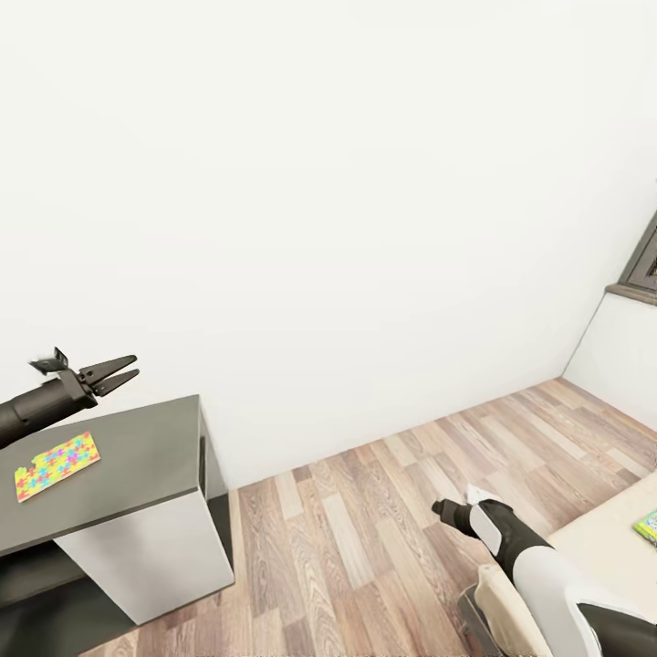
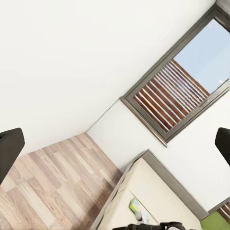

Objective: Put all the toys in the child's room - the three board games (two on the bed and one on the table), the two jigsaw puzzles on the table, and the tennis ball on the table - inside the toy box on the table in the child's room.

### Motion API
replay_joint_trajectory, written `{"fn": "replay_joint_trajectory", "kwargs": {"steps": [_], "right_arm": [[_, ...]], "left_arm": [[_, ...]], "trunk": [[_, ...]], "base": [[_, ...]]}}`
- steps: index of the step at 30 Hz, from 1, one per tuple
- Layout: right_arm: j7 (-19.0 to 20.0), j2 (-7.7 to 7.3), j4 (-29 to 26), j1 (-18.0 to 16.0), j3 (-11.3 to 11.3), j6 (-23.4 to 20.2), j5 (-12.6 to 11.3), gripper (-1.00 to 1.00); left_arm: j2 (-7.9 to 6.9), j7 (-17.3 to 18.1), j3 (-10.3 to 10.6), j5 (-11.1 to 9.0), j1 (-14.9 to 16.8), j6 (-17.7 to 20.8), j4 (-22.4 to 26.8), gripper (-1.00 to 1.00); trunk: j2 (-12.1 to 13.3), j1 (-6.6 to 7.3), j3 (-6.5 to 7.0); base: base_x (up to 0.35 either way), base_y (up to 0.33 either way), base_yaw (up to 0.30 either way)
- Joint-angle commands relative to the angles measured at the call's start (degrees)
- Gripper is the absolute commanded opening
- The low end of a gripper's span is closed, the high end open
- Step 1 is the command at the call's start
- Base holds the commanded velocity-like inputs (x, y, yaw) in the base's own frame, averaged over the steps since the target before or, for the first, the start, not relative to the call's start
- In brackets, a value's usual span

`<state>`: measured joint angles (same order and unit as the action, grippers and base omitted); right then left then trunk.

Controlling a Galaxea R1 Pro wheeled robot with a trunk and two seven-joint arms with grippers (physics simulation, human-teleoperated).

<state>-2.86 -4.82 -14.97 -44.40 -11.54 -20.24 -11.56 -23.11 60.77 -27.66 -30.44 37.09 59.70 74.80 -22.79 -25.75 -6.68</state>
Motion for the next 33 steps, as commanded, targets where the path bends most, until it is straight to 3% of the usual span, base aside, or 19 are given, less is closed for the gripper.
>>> {"fn": "replay_joint_trajectory", "kwargs": {"steps": [1, 9, 19, 26, 33], "right_arm": [[-0.3, 0.07, 0.0, 0.0, 0.1, -0.2, -0.4, 1.0], [-0.1, 0.43, 0.4, 0.0, 0.0, 0.3, 0.2, 1.0], [0.1, 0.61, 0.4, 0.0, -0.1, 0.4, 0.2, 1.0], [0.0, 0.6, 0.4, 0.0, -0.1, 0.4, 0.2, 1.0], [0.0, 0.66, 0.4, 0.0, -0.1, 0.4, 0.2, 1.0]], "left_arm": [[-0.01, 0.2, -0.1, 0.1, 0.0, 0.2, 0.0, 1.0], [-0.01, 0.2, -0.1, 0.1, 0.0, 0.2, 0.0, 1.0], [-0.01, 0.2, -0.1, 0.1, 0.0, 0.2, 0.0, 1.0], [0.03, 0.2, -0.1, 0.1, 0.0, 0.2, 0.0, 1.0], [0.02, 0.2, -0.1, 0.1, 0.0, 0.2, 0.0, 1.0]], "trunk": [[-0.1, -0.03, -0.22], [-0.1, -0.03, -0.56], [-0.1, -0.03, -0.6], [-0.1, -0.03, -0.6], [-0.1, -0.03, -0.6]], "base": [[0.0, 0.0, -0.064], [0.047, 0.0, -0.021], [0.262, -0.025, -0.014], [0.296, -0.081, -0.209], [0.089, -0.017, -0.148]]}}
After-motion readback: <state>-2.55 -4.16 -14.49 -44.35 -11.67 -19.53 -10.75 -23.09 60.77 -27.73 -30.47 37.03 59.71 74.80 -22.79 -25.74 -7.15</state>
